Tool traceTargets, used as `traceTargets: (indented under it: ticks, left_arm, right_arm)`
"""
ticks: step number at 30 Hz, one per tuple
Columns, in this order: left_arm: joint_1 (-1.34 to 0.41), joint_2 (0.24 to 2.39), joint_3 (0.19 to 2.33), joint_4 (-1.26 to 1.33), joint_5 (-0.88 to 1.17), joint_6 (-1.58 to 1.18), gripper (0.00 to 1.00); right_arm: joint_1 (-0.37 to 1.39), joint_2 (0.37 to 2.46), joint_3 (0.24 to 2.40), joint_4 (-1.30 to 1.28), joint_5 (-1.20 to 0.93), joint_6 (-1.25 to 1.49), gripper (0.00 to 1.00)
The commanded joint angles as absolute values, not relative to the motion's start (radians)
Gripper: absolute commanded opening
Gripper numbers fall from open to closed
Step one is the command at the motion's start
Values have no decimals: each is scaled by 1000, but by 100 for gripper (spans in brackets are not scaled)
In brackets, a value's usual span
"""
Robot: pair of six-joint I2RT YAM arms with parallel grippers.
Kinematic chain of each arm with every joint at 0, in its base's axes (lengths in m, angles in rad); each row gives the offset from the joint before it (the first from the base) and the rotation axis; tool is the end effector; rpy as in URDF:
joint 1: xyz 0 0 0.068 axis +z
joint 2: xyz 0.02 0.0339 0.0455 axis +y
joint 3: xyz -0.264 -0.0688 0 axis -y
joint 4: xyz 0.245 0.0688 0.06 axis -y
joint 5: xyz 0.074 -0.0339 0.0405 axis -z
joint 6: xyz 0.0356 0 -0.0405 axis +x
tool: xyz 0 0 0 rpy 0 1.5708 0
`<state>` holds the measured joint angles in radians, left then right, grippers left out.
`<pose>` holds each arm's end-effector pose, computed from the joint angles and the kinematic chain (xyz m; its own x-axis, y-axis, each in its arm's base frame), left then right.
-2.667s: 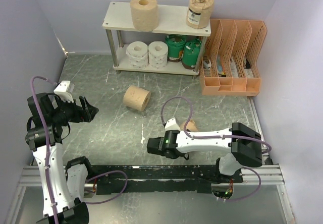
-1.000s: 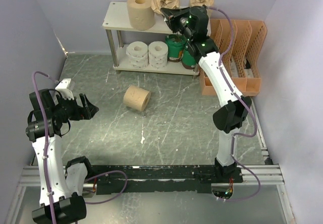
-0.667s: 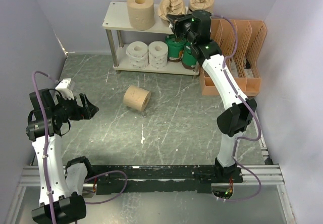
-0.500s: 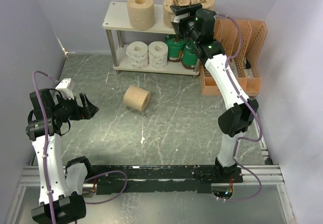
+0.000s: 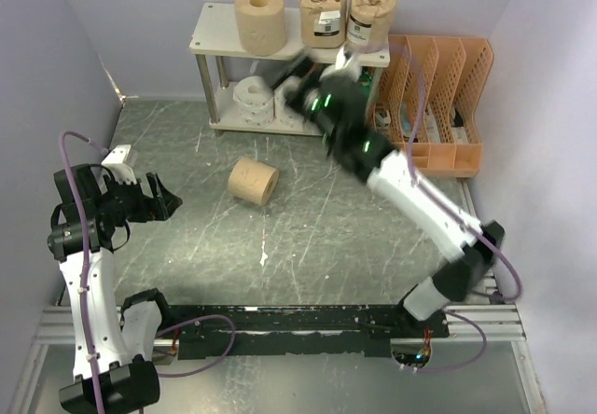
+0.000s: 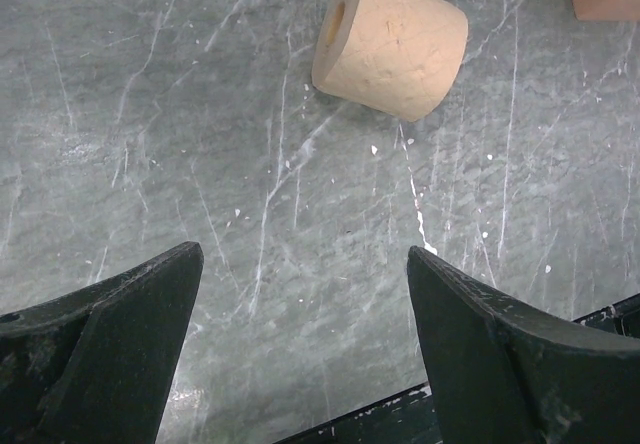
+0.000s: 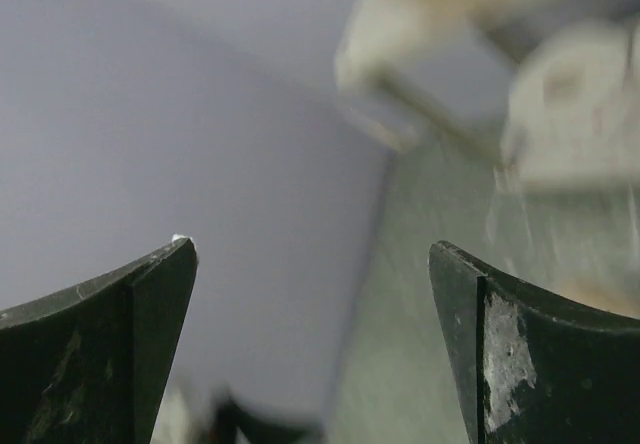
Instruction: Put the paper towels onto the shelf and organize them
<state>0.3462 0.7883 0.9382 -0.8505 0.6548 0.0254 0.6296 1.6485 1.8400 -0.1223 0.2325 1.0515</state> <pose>0.1440 0.0289 0.3307 -0.6019 -0.1957 -0.7742 0.1841 0.9093 -0.3731 0.3103 0.2159 0.4897 -0.3084 0.8205 -0.4813 -0.2407 0.4221 0.8740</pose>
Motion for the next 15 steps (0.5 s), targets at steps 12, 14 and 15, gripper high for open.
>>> traceTargets:
  ticks: [12, 14, 15]
  left_arm:
    - [362, 790, 931, -844, 657, 25, 95]
    - [362, 789, 931, -844, 655, 23, 95]
    - [363, 789, 931, -843, 654, 23, 95]
  right_arm:
    - [866, 1420, 894, 116, 543, 909, 99]
    - [866, 1468, 915, 121, 531, 911, 96]
    - [866, 1493, 928, 127, 520, 915, 94]
